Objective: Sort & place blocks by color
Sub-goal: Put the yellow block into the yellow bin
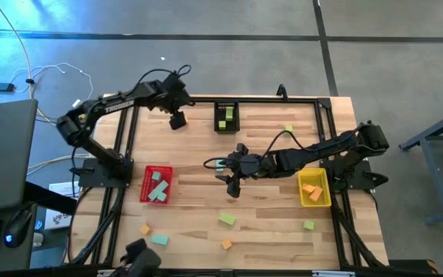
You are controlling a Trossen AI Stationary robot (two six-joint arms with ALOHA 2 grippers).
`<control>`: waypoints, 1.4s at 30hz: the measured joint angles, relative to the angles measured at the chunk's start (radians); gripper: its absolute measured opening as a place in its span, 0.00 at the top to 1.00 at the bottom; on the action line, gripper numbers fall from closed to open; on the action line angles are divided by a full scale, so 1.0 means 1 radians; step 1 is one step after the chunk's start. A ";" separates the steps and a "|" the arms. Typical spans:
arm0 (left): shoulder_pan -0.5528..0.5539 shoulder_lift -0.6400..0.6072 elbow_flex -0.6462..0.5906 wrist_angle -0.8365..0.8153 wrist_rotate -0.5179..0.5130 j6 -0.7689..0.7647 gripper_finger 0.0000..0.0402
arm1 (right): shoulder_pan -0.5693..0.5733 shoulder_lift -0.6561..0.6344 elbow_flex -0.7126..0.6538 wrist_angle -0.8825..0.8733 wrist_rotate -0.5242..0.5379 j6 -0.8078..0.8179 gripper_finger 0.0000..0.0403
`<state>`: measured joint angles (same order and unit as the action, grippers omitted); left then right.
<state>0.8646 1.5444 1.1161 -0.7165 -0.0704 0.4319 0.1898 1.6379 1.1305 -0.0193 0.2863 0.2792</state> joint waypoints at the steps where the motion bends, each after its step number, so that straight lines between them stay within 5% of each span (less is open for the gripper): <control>1: 0.001 0.019 0.019 -0.018 -0.001 0.017 0.39 | 0.000 0.000 0.000 0.000 0.000 0.001 0.42; 19: 0.025 0.240 0.078 -0.130 0.033 0.087 0.39 | 0.001 0.000 0.000 -0.001 0.000 0.012 0.42; 36: 0.025 0.343 0.078 -0.099 -0.059 0.043 0.39 | 0.001 0.000 0.000 -0.001 0.000 0.012 0.42; 42: 0.025 0.344 0.078 -0.104 -0.002 0.043 0.51 | 0.001 0.000 0.000 -0.001 0.000 0.019 0.42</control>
<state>0.8898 1.8885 1.1942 -0.8204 -0.0719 0.4744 0.1905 1.6379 1.1301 -0.0204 0.2863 0.2978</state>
